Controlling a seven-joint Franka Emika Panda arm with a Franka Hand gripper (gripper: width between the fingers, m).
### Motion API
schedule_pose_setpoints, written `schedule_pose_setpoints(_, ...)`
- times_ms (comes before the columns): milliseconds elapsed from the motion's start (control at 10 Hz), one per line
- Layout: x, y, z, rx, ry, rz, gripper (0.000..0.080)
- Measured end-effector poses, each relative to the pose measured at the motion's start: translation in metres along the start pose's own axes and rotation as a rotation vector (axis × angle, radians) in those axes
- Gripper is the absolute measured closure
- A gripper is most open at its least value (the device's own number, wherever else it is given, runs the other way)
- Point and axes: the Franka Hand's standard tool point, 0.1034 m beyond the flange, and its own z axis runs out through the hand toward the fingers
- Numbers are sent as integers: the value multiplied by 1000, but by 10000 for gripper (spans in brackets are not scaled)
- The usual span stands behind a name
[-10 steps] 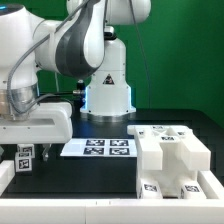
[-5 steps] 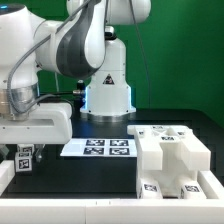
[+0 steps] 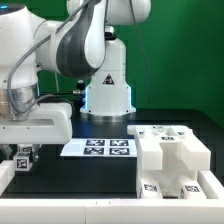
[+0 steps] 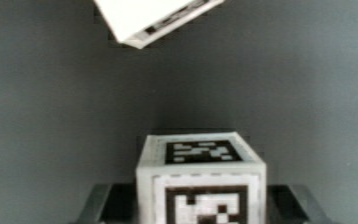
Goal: Assemble chair
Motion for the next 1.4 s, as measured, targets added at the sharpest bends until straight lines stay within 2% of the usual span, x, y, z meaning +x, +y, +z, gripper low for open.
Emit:
schedule_pose_setpoints(200, 0, -32, -4, -2, 20, -59, 516)
schedule_pose_setpoints(300, -1, -41, -5, -6, 29, -74, 515)
schedule_pose_setpoints(800, 0, -40, -4, -12, 33, -74, 515)
schedule_pose_setpoints(900, 0, -57, -6, -11, 46, -151, 515)
schedule_pose_setpoints(1000, -4, -81, -6, -8, 61, -271, 515)
schedule_pose_setpoints(1100, -9, -86, -5, -5, 60, -323, 515)
schedule_pose_setpoints(1400, -9, -81, -4, -15, 55, -467, 515)
